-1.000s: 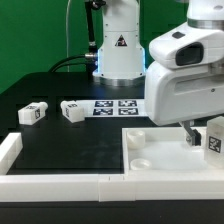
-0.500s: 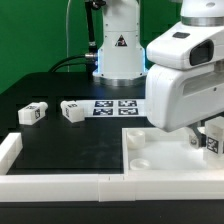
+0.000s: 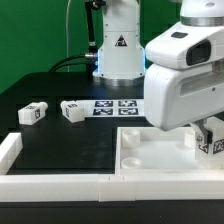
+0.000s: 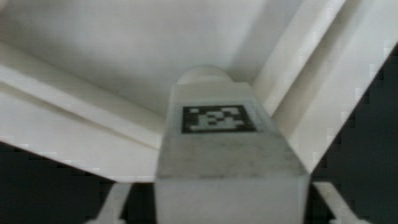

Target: Assemble one leg

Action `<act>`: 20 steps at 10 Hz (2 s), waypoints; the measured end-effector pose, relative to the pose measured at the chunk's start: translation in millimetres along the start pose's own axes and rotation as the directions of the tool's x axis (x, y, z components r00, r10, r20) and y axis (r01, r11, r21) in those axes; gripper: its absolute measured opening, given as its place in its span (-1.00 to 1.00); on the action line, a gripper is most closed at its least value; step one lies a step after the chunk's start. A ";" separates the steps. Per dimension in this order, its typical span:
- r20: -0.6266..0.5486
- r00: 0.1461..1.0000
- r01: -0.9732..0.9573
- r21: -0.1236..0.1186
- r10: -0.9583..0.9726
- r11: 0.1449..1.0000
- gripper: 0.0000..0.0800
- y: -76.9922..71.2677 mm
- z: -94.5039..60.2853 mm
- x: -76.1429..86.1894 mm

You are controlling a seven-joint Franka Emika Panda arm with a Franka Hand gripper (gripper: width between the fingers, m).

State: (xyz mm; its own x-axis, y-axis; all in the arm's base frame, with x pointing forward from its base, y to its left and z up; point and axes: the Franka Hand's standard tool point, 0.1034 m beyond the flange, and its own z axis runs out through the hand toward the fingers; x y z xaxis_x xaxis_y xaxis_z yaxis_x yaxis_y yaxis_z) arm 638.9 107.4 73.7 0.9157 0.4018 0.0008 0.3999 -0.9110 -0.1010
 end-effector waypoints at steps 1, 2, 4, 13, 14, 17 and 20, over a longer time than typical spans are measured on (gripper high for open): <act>-0.001 0.985 -0.174 0.000 0.174 0.985 -0.27 0.1 -0.1 0.3; 0.001 0.930 -0.367 0.000 0.367 0.930 -0.27 -1.9 0.0 1.8; 0.011 0.803 -0.597 -0.003 0.597 0.803 -0.27 -4.3 1.0 5.0; 0.011 0.355 -0.935 -0.025 0.935 0.355 0.34 -4.4 2.2 1.9; 0.010 0.393 -0.919 -0.022 0.919 0.393 0.54 -4.7 2.0 2.0; 0.003 0.728 -0.685 -0.010 0.685 0.728 0.61 -9.9 -0.8 1.4; -0.032 0.944 -0.330 -0.010 0.329 0.944 0.62 -11.9 1.3 2.7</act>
Offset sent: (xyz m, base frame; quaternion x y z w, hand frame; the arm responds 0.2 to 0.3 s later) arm 0.0060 -0.0059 -0.0042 -0.0322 -0.0046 0.2564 0.9660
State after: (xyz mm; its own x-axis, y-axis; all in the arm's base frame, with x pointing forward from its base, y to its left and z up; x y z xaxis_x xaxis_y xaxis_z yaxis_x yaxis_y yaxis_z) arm 636.5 119.5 73.5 0.9971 0.0762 -0.0006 0.0759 -0.9934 -0.0860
